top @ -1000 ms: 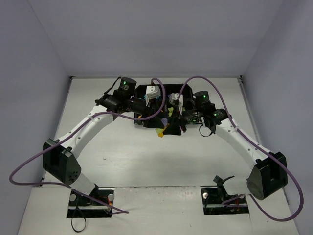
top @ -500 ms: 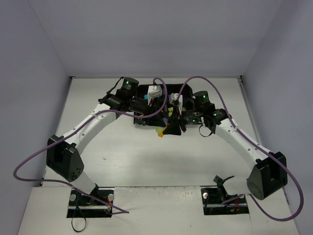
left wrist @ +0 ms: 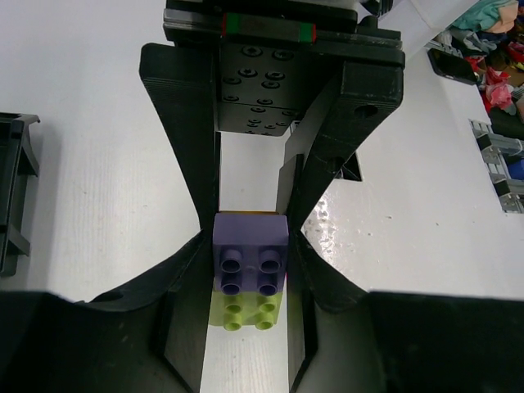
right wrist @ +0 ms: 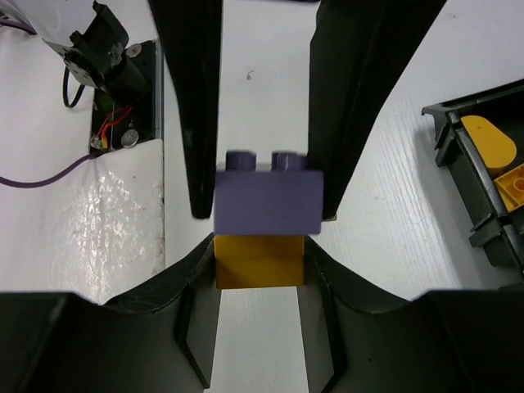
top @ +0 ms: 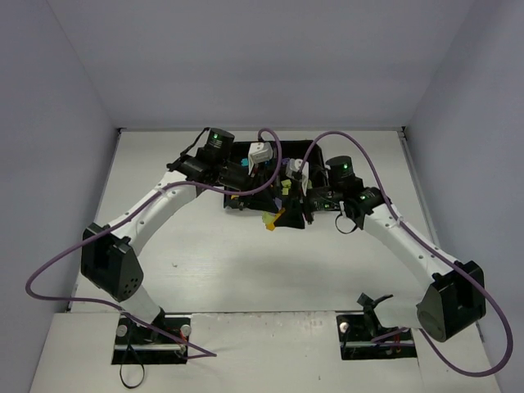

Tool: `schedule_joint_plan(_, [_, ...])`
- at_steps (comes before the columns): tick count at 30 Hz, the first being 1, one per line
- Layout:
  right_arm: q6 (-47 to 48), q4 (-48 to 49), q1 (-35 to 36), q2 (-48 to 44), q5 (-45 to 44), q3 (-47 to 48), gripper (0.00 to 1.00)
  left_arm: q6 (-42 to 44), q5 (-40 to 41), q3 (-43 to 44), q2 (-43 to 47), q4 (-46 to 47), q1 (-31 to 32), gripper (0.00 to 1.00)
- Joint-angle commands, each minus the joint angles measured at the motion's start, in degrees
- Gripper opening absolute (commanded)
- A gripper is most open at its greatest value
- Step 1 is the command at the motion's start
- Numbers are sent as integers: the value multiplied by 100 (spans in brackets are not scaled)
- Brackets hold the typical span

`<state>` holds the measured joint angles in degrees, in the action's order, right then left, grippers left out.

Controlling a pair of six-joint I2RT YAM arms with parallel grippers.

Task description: Sort the legos into containers by color

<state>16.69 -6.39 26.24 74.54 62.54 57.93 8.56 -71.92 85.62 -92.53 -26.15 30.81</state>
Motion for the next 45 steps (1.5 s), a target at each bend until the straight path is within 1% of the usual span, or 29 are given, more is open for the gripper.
schedule_joint_plan(1, [159, 50, 13, -238, -75, -273, 0, -144, -279, 464, 86, 304, -189, 0])
schedule_joint_plan(9, [81, 59, -153, -291, -313, -485, 0, -214, -270, 587, 69, 365, -259, 0])
schedule_joint_plan(12, [-121, 59, -286, -388, -751, -493, 0, -670, 308, 508, 25, 890, -286, 0])
schedule_joint_plan(13, [-192, 59, -373, -414, -909, -502, 0, -967, 858, 525, -19, 1258, -286, 0])
schedule_joint_plan(14, [-314, 59, -426, -484, -1154, -511, 0, -1144, 1221, 543, -141, 1462, -286, 0])
schedule_joint_plan(15, [-376, 59, -470, -519, -1261, -520, 0, -1259, 1537, 587, -238, 1812, -277, 0])
schedule_joint_plan(16, [-438, 59, -540, -546, -1332, -537, 0, -1399, 1802, 657, -352, 1946, -277, 0])
schedule_joint_plan(17, [-508, 59, -567, -607, -1472, -546, 0, -1488, 2474, 849, -606, 2060, -268, 0])
schedule_joint_plan(19, [-701, 68, -602, -678, -1569, -564, 0, -1681, 3006, 1104, -914, 2342, -251, 0])
schedule_joint_plan(20, [-763, 68, -611, -748, -1613, -572, 0, -1743, 3322, 1393, -1246, 2508, -242, 0])
schedule_joint_plan(22, [-930, 59, -611, -818, -1623, -581, 0, -1849, 3500, 1754, -1608, 2519, -242, 0])
schedule_joint_plan(23, [-983, 68, -611, -888, -1614, -581, 0, -1858, 3553, 1965, -2002, 2519, -233, 0])
schedule_joint_plan(24, [-1027, 68, -611, -924, -1596, -599, 0, -1858, 3684, 2419, -2214, 2501, -224, 0])
schedule_joint_plan(25, [-1088, 59, -611, -968, -1561, -599, 0, -1866, 3772, 2650, -2591, 2457, -216, 0])
schedule_joint_plan(27, [-1150, 59, -611, -1073, -1552, -634, 0, -1884, 3983, 3264, -2936, 2343, -216, 0])
schedule_joint_plan(30, [-1220, 50, -620, -1240, -1570, -678, 0, -2006, 4316, 3819, -3481, 2325, -189, 0])
schedule_joint_plan(34, [-1335, 42, -620, -1381, -1587, -722, 0, -2095, 4651, 4268, -3982, 2308, -163, 0])
schedule_joint_plan(35, [-1361, 33, -620, -1407, -1605, -739, 0, -2095, 4704, 4357, -4157, 2281, -137, 5])
schedule_joint_plan(36, [-1370, 33, -620, -1434, -1614, -748, 0, -2095, 4748, 4427, -4229, 2272, -128, 17])
schedule_joint_plan(37, [-1379, 33, -620, -1442, -1605, -766, 0, -2095, 4766, 4558, -4290, 2264, -110, 21])
schedule_joint_plan(38, [-1379, 24, -620, -1469, -1622, -775, 0, -2104, 4827, 4612, -4404, 2246, -101, 28])
schedule_joint_plan(39, [-1379, 24, -611, -1469, -1640, -775, 0, -2121, 4863, 4656, -4440, 2229, -101, 36])
schedule_joint_plan(40, [-1379, 15, -620, -1469, -1649, -775, 0, -2130, 4967, 4674, -4449, 2237, -93, 50])
schedule_joint_plan(42, [-1344, 15, -620, -1478, -1675, -766, 0, -2200, 5056, 4656, -4423, 2228, -92, 63])
schedule_joint_plan(45, [-1212, 24, -620, -1416, -1745, -687, 0, -2375, 5179, 4508, -4134, 2158, -93, 65])
